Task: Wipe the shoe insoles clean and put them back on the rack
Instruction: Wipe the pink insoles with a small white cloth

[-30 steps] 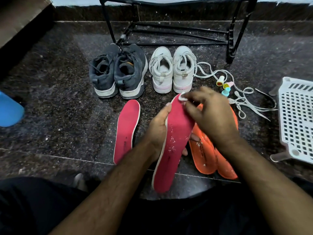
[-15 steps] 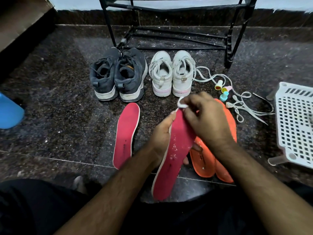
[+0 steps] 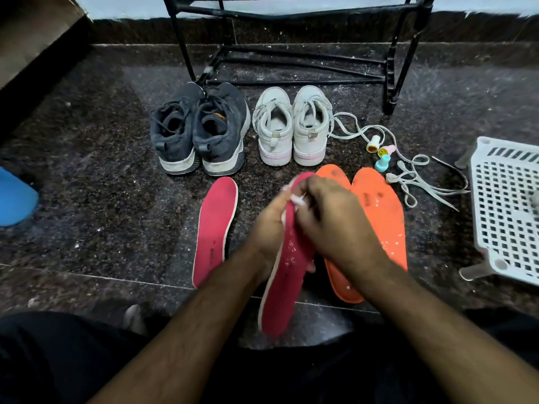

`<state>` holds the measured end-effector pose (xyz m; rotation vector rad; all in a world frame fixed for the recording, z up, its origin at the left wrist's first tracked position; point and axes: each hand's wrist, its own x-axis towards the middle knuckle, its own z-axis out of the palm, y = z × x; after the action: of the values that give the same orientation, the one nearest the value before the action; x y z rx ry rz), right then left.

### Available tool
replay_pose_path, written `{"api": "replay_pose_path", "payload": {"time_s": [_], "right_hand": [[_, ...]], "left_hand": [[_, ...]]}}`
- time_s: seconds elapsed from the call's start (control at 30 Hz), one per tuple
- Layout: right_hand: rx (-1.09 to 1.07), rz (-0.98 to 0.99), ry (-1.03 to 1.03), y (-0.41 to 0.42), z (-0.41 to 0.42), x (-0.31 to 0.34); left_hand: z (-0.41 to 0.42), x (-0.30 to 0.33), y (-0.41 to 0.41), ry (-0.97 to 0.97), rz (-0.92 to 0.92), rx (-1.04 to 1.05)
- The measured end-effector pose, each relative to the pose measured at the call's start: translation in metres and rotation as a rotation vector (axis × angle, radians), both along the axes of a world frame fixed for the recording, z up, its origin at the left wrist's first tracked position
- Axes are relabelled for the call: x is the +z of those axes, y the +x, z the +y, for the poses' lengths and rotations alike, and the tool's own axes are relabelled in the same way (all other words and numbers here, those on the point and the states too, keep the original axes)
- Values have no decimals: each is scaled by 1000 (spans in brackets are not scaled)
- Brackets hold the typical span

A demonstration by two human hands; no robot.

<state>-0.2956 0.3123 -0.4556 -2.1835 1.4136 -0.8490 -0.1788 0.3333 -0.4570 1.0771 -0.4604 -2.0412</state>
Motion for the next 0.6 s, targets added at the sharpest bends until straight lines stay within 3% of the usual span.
{"api": "replay_pose_path", "payload": {"time_s": [0.1, 0.27, 0.43, 0.5, 0.6], "right_hand": [[55, 29, 6, 4, 7, -3], [-173, 13, -42, -23, -30, 8], [-5, 39, -8, 0, 7, 1], [30, 72, -9, 1, 9, 0], [-101, 70, -52, -16, -15, 7]], "left_hand": [[-2, 0, 3, 3, -11, -7], [8, 1, -10, -21, -87, -261], [-6, -3, 2, -11, 87, 22], [-5, -4, 2, -29, 64, -18], [4, -3, -6, -47, 6, -150]]}}
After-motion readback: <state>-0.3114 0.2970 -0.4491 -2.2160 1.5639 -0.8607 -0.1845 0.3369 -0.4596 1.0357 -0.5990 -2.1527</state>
